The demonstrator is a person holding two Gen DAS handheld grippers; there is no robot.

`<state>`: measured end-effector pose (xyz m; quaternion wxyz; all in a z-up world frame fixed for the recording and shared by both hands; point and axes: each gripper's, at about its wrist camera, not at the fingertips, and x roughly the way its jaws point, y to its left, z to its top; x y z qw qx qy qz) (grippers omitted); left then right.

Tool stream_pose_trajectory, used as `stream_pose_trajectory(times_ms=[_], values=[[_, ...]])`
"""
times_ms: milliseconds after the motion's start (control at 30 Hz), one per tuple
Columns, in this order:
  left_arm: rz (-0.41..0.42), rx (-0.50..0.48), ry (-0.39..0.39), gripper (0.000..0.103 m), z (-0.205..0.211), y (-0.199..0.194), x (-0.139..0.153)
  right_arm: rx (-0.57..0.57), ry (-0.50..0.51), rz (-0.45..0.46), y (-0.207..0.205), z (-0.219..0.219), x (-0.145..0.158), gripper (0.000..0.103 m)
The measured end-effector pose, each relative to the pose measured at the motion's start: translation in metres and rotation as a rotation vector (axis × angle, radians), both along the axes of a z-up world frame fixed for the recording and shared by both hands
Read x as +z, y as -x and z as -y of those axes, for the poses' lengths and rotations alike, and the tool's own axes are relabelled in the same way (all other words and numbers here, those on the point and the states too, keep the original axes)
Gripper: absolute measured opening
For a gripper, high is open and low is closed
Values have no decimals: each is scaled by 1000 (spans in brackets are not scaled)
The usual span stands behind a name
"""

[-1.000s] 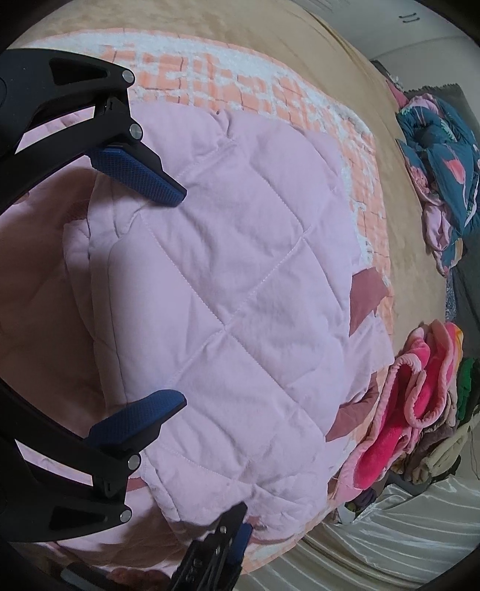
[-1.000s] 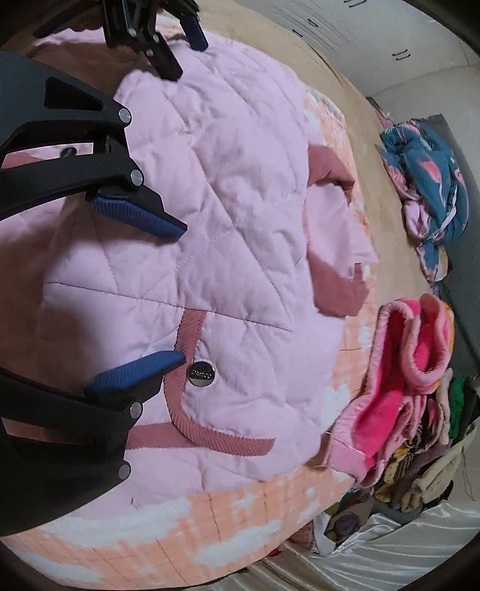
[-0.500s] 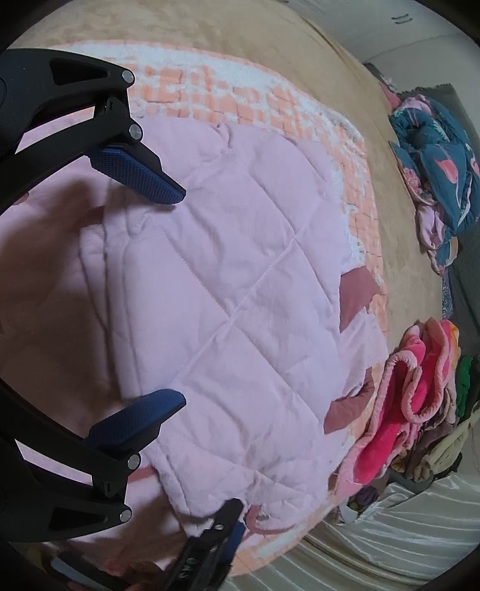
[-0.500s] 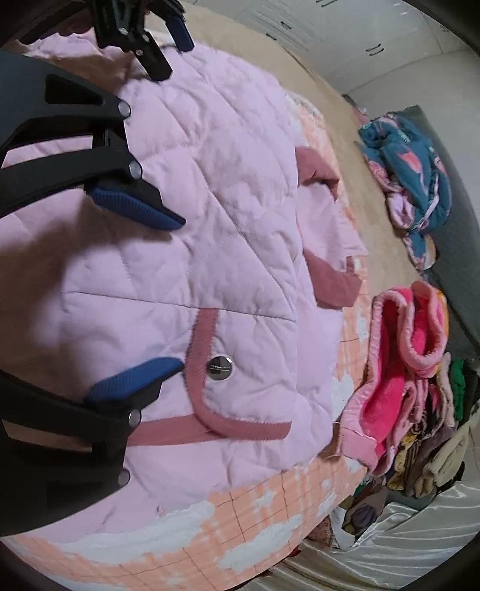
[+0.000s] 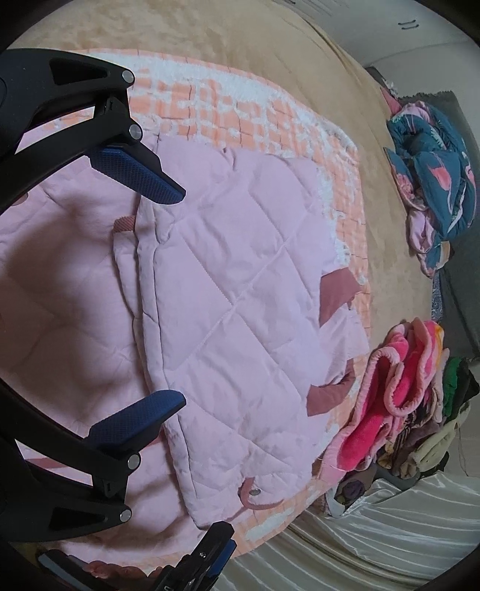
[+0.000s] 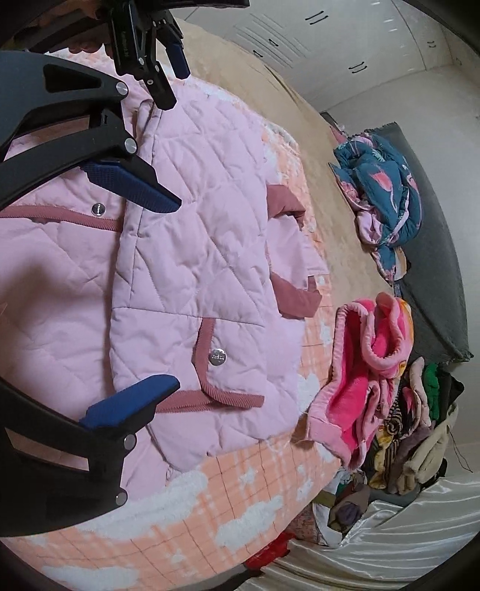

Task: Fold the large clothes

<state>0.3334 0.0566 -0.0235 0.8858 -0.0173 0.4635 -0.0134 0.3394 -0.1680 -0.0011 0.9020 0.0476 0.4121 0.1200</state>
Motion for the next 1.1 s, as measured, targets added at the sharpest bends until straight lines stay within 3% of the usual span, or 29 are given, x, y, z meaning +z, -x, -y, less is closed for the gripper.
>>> stream_pose_trajectory(times_ms=[333,433,800,1100], values=[[38,-10,10,95,5,14,25,13,21,42,21,0,26,89],[49,-15,8,95,7,19,32,16,30,68,31,-1,36,98],[103,-28,28,95,9,42,63,33,15,146,59,2,78,99],[149,-41,36,95,11,66,87,36,5,167,76,5,94,99]])
